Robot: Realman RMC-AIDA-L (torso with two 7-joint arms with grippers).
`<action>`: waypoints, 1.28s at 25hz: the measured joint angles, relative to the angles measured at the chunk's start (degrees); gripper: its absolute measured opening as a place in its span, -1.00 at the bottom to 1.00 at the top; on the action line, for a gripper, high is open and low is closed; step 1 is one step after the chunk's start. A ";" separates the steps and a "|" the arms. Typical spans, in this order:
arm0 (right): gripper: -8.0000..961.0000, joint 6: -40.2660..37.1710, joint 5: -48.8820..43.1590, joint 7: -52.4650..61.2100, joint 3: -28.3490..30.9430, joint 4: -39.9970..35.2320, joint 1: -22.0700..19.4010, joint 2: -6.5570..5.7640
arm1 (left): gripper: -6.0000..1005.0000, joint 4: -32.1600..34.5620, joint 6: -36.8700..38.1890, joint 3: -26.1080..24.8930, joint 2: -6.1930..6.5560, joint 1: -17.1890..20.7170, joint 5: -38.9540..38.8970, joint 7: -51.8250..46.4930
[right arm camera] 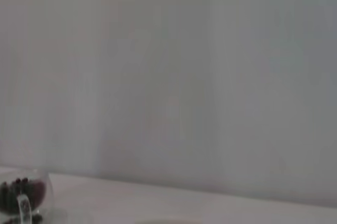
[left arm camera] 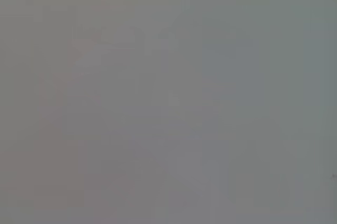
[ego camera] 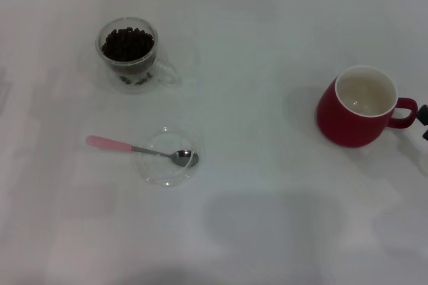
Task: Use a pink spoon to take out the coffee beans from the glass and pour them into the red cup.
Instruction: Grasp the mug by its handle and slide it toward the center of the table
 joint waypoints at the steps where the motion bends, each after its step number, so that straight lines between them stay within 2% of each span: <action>1: 0.66 1.17 -0.15 -0.01 -0.06 -0.06 0.34 0.22 | 0.77 0.01 0.00 0.00 0.00 0.00 0.00 0.00; 8: 0.66 8.77 -0.26 -1.12 -1.53 -0.54 2.32 1.81 | 0.77 -0.11 -0.09 0.00 0.00 0.09 -0.13 0.00; 12: 0.66 10.71 -0.23 -2.20 -1.44 -0.61 2.65 2.32 | 0.77 -0.14 -0.10 0.00 0.00 0.23 -0.20 0.00; 21: 0.66 15.11 0.34 -4.56 2.31 -1.76 3.04 3.42 | 0.77 -0.20 -0.06 0.00 0.00 0.21 -0.14 0.00; 32: 0.63 17.95 -0.02 -5.53 2.28 -2.15 4.84 3.78 | 0.77 -0.19 0.00 -0.06 0.00 0.77 -0.35 0.00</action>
